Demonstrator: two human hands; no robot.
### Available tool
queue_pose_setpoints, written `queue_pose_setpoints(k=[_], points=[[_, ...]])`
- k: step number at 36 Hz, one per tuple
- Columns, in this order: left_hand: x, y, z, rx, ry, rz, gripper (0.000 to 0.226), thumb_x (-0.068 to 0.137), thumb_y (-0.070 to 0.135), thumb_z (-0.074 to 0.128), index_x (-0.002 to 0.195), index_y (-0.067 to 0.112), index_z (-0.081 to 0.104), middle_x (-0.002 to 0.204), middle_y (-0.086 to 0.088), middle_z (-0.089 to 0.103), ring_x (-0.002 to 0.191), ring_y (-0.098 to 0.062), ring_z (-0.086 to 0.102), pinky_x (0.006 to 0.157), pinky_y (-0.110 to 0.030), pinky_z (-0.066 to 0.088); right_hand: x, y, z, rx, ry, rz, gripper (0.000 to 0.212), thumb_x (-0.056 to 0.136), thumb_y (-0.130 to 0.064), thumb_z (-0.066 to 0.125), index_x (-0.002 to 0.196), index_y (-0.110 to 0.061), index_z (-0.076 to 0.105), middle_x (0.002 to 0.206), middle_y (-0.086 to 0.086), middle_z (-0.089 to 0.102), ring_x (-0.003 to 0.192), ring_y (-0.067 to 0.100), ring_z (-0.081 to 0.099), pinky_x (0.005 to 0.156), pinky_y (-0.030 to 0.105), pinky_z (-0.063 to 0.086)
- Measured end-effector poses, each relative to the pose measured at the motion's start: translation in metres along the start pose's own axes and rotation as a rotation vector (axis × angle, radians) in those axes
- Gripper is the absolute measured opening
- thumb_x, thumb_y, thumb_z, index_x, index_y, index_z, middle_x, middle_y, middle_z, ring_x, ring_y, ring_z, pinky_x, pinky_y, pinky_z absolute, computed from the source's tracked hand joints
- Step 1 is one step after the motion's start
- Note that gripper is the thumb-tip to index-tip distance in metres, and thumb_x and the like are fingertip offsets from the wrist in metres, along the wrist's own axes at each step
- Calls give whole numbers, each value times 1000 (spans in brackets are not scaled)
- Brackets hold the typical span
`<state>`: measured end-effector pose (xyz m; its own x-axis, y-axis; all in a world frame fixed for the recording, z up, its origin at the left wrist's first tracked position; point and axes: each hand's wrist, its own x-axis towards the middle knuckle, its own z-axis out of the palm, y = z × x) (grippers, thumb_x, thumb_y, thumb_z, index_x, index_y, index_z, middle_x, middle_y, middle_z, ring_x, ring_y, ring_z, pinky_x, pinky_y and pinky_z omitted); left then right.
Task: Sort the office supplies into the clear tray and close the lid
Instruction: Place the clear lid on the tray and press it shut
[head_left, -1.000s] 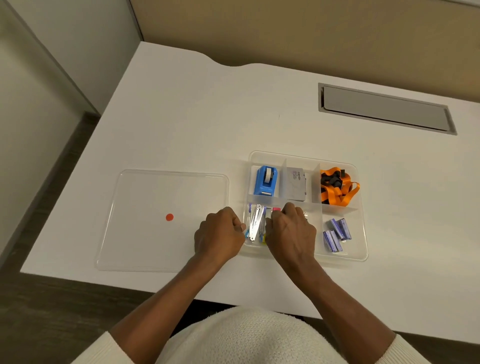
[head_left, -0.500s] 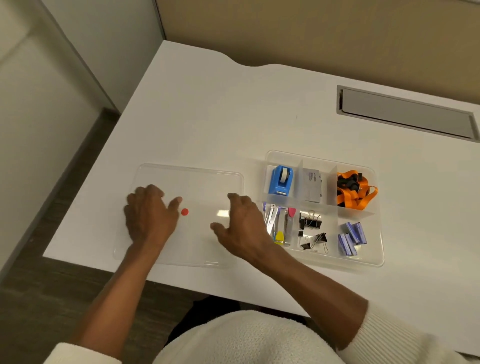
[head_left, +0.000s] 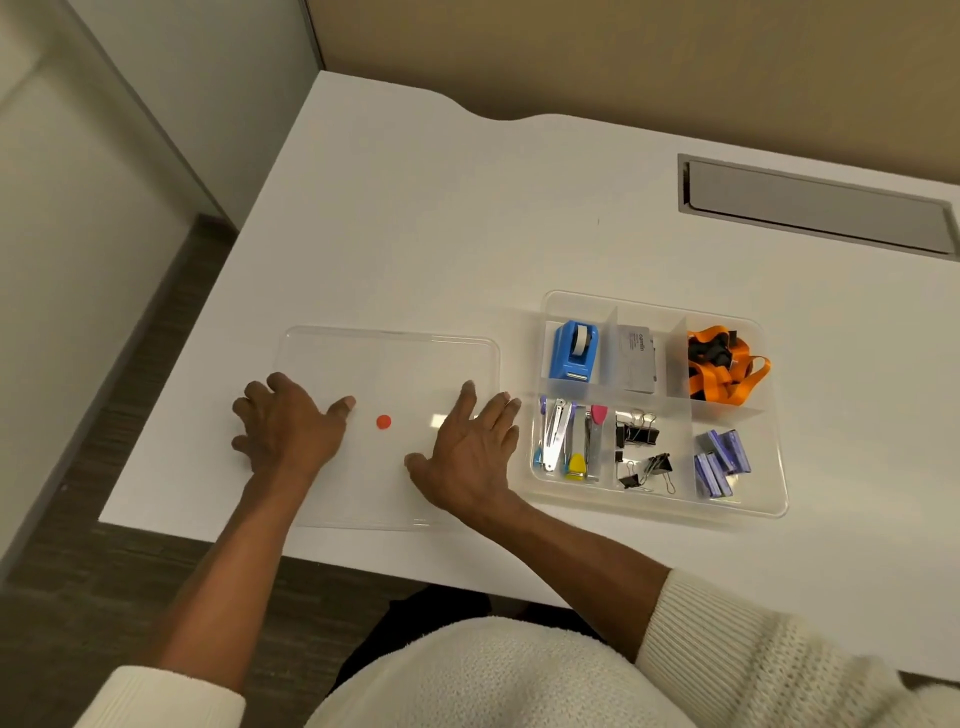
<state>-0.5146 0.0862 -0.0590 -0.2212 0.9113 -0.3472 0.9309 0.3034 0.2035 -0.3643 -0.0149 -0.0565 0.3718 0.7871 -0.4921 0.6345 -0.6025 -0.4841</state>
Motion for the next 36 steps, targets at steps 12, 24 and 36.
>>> queue_pose_setpoints(k=[12,24,36], points=[[14,-11,-17,-126,101,0,98,74,69,78,138,2,48,140,-27,50,131,-47,47,99,-64,50,-15,-19,-22,244,126,-94,106,79,-49,76,158,-23,11,164,19,0,153,39,4,121,59,21],[-30,53,-22,-242,123,114,103,74,74,74,145,6,48,142,-23,52,135,-43,41,103,-59,43,-31,12,-104,67,446,-240,90,80,-57,70,155,-28,30,166,20,3,155,34,2,118,54,17],[-111,157,30,-304,6,415,87,74,68,78,138,16,51,139,-11,53,134,-32,39,106,-46,39,-15,151,-170,-35,561,-7,93,71,-76,64,148,-27,43,159,20,27,147,39,24,112,61,29]])
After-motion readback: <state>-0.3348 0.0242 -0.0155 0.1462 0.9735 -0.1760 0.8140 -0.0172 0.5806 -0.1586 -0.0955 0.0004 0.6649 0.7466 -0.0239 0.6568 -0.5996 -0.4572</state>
